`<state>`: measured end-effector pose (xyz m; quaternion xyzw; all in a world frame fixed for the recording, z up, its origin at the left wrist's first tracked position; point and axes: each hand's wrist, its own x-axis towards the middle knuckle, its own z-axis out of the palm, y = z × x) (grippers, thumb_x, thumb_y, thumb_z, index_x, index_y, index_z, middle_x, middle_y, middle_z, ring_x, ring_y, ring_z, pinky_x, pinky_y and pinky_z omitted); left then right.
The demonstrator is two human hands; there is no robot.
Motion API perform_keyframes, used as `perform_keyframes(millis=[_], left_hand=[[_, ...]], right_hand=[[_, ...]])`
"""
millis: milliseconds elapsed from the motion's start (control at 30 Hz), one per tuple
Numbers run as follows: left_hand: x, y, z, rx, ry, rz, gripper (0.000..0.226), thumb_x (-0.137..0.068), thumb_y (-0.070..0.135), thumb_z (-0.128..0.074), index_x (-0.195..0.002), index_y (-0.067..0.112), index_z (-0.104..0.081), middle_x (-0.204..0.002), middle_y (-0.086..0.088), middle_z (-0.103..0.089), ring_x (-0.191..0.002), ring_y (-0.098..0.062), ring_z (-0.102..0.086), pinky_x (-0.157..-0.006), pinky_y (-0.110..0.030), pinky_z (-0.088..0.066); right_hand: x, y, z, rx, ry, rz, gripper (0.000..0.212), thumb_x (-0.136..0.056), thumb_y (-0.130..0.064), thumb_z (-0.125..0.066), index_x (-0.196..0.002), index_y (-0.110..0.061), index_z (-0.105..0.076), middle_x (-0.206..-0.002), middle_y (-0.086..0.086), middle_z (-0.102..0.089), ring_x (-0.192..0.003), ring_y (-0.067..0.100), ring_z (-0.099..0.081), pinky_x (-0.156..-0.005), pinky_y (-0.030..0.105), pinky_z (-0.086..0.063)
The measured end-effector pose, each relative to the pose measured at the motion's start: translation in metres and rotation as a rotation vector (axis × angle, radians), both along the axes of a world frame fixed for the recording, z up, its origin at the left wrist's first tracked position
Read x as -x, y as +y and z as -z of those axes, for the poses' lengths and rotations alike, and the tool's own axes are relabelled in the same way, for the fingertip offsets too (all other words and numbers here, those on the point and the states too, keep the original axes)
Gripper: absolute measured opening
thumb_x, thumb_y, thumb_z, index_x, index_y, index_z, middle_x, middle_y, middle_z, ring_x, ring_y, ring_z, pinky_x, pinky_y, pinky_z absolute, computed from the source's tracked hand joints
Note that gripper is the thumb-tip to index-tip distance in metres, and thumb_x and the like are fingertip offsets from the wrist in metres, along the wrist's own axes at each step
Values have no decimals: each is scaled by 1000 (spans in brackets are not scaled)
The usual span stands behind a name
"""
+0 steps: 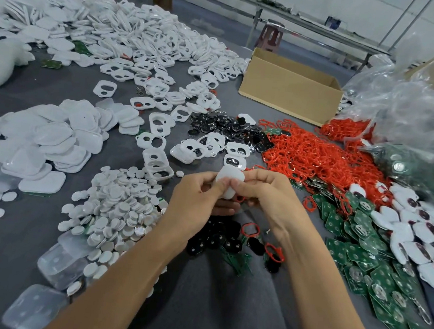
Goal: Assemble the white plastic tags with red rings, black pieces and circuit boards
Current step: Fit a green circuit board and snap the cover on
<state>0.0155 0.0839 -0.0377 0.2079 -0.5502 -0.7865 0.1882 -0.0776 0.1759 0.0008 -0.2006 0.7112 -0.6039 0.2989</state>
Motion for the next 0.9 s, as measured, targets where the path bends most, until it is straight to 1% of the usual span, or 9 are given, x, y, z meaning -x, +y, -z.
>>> perform_keyframes(millis=[100, 200, 367, 467, 567, 667, 733, 800, 900], left_hand=[[-2, -1, -1, 17, 12, 12, 18, -99, 10, -52, -103, 3, -68, -81, -17, -70, -64, -20, -71, -61, -24, -59], [-3, -3, -3, 28, 23, 58, 18, -100, 8, -50, -102, 3, -68, -77, -15, -69, -61, -20, -70, -58, -24, -59], [-4, -2, -3, 69, 45, 85, 18, -99, 11, -51, -100, 6, -69, -69, -4, -71, -57, -16, -68, -57, -22, -57], [-5, -3, -2, 77, 65, 87, 19, -100, 12, -51, -98, 6, -69, -67, -4, -70, -58, -15, -68, -56, -21, -55], [-4, -5, -4, 20, 110, 82, 21, -100, 12, -49, -98, 5, -68, -68, -7, -69, -57, -14, -66, -56, -22, -56], [-5, -7, -4, 16, 101, 109, 22, -101, 12, -47, -97, 8, -68, -65, -3, -67, -55, -12, -64, -55, -23, -56], [-4, -7, -3, 62, 72, 148, 22, -102, 14, -47, -100, 7, -67, -67, -2, -65, -56, -11, -61, -55, -24, -56], [-3, -5, -1, 160, 42, 182, 19, -100, 17, -51, -105, 5, -65, -70, -2, -60, -57, -11, -56, -55, -25, -54], [-1, -5, 2, 290, 1, 200, 14, -96, 22, -59, -105, 12, -64, -62, 4, -54, -51, -11, -47, -53, -29, -46]], right_hand=[[0, 1, 0, -9, 14, -13, 11, -82, 3, -68, -74, -2, -62, -51, -3, -64, -39, -2, -49, -40, 10, -35], [0, 3, 0, 14, -36, -15, 16, -82, 6, -67, -69, -1, -60, -47, -3, -61, -36, -2, -47, -39, 9, -34], [3, 5, -1, -20, 37, 23, 11, -76, 4, -72, -70, 0, -63, -57, 6, -62, -44, 4, -51, -44, 12, -38], [3, 5, 1, -10, 68, 33, 9, -76, 1, -74, -75, 1, -64, -62, 10, -64, -50, 9, -52, -49, 15, -39], [4, 6, -2, 35, 125, -31, 7, -83, -8, -71, -79, -4, -68, -63, 8, -65, -50, 7, -50, -49, 15, -38], [5, 7, -5, 21, 176, -158, 15, -93, -15, -59, -88, -10, -72, -71, 15, -64, -54, 9, -50, -49, 15, -40], [5, 7, -5, 1, 188, -168, 16, -94, -13, -58, -90, -10, -73, -69, 12, -63, -51, 8, -48, -47, 15, -39], [5, 6, -6, -19, 185, -144, 19, -93, -12, -59, -81, -11, -72, -60, 5, -62, -47, 6, -46, -44, 15, -36], [4, 5, -5, -49, 192, -117, 27, -92, -10, -60, -67, -15, -67, -49, -5, -56, -43, 4, -42, -42, 14, -32]])
